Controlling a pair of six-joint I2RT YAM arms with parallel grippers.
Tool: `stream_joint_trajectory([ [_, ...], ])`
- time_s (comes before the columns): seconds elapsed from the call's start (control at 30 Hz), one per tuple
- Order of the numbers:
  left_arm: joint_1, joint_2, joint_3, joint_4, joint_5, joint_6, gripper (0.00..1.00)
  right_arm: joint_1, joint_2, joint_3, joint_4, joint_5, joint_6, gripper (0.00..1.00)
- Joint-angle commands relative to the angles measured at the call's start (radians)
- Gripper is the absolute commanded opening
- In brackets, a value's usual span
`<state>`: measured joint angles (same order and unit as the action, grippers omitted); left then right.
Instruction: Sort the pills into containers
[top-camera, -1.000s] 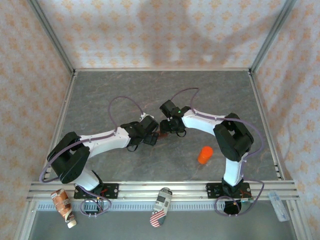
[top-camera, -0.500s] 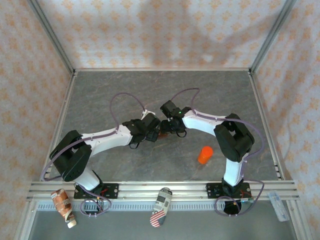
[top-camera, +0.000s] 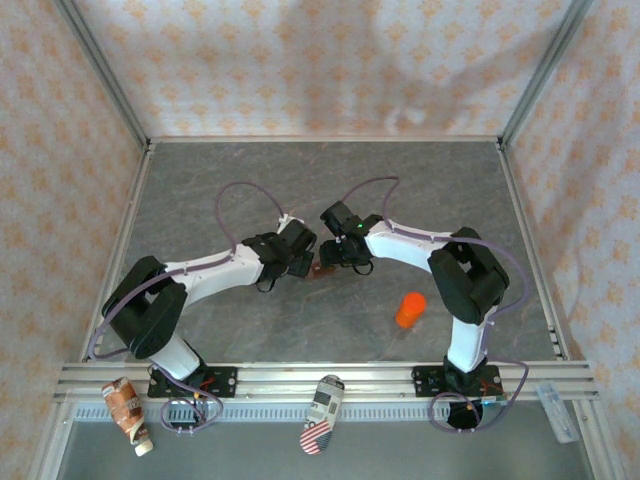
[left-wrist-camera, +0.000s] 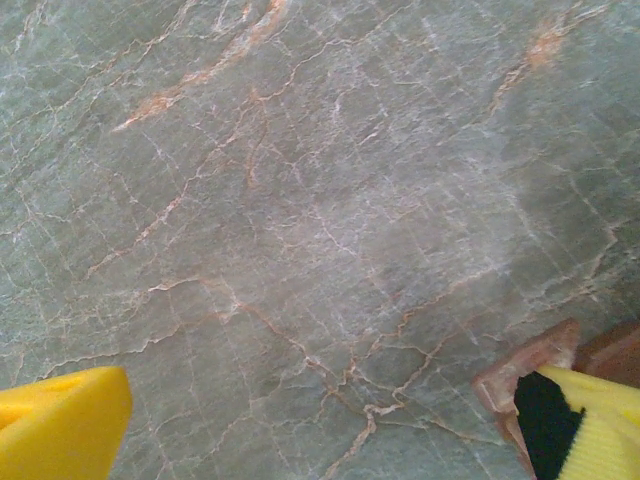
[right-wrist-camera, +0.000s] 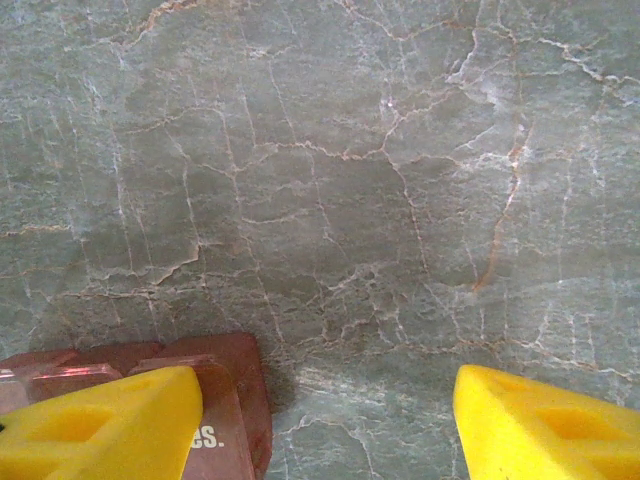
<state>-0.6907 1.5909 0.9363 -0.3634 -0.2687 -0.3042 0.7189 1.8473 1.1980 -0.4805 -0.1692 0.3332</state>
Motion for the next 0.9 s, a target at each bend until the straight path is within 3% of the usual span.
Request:
stream_joint_trajectory([
  [0.0, 0.015, 0.025, 0.023, 0.024, -0.009, 0.011, 1.00, 0.001, 0.013, -0.043, -0.055, 0.033, -0.002, 0.69],
  [0.57, 0.034, 0.073, 0.058, 0.051, 0.018, 0.032, 1.00, 0.001, 0.003, -0.033, -0.065, 0.036, 0.000, 0.69],
  [0.87, 0.058, 0.035, 0.142, 0.003, 0.083, 0.062, 1.00, 0.001, -0.037, 0.106, -0.153, 0.070, -0.023, 0.70],
])
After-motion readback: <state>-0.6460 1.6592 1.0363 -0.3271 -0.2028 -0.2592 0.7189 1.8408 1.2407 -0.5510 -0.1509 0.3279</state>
